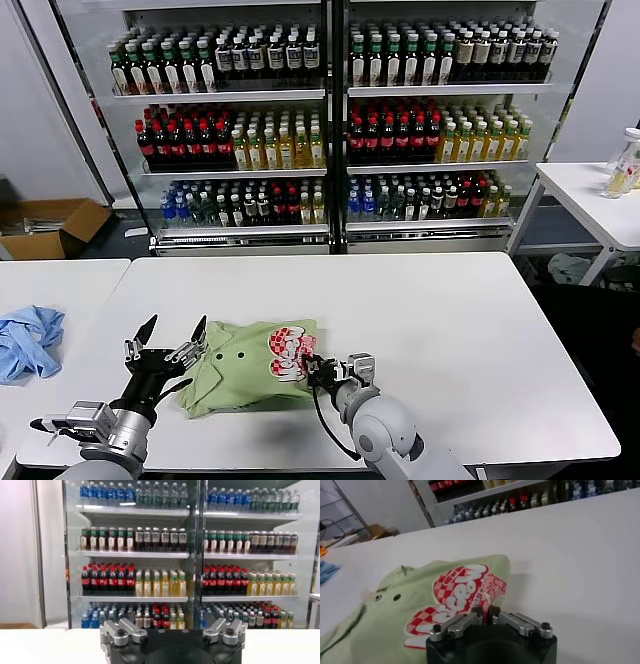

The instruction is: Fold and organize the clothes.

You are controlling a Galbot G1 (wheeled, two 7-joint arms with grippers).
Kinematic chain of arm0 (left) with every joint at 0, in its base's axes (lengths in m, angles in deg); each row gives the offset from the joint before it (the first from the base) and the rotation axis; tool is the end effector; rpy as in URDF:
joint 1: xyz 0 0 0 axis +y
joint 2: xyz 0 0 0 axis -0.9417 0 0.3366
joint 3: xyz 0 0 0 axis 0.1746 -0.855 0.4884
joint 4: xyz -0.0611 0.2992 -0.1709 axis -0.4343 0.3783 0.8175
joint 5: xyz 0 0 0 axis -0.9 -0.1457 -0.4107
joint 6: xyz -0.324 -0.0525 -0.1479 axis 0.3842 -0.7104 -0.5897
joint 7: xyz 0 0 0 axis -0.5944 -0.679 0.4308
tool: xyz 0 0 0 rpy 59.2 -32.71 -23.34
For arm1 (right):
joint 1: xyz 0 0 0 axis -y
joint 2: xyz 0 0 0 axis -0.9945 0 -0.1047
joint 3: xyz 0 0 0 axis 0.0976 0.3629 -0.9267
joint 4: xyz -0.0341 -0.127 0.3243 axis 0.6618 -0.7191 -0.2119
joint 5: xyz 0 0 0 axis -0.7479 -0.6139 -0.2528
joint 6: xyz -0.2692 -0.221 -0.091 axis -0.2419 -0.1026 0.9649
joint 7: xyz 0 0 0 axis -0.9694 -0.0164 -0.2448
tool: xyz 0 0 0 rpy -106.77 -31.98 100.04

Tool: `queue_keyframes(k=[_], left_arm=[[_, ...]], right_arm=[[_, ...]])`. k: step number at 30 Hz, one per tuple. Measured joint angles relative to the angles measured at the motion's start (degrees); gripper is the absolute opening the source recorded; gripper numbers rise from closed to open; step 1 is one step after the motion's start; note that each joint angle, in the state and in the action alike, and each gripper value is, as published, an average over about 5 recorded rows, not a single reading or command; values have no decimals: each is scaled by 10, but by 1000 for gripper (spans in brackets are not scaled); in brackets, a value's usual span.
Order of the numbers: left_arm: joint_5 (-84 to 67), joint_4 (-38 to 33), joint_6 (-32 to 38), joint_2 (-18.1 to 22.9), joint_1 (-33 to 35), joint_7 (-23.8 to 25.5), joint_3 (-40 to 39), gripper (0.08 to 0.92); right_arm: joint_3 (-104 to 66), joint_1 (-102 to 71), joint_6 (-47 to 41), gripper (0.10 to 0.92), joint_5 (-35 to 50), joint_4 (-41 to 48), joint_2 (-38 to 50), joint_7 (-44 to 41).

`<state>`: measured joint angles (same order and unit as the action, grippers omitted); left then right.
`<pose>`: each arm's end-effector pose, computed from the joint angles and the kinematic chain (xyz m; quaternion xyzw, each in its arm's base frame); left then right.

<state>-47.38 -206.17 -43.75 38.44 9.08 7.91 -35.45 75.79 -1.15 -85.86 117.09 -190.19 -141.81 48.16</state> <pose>0.1928 0.0766 -0.2196 -0.0286 -0.9982 0.0123 0.0509 0.3074 0.1212 -0.2884 0.2279 -0.9228 -0.0857 0.2985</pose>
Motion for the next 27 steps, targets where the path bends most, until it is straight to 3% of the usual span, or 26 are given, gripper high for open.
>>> queue_keyframes(k=[5, 16, 19, 27], left_arm=[[13, 13, 24, -4, -2, 12, 1, 822], [108, 82, 118, 4, -28, 38, -28, 823], [131, 91, 131, 8, -32, 41, -34, 823], [186, 102, 150, 15, -34, 51, -34, 823]], right_arm=[[-20, -14, -1, 105, -19, -38, 26, -20], [-132, -54, 0, 106, -59, -87, 127, -98], [-146, -58, 3, 138, -94, -80, 136, -118], [-187, -94, 12, 361, -153, -102, 156, -134]])
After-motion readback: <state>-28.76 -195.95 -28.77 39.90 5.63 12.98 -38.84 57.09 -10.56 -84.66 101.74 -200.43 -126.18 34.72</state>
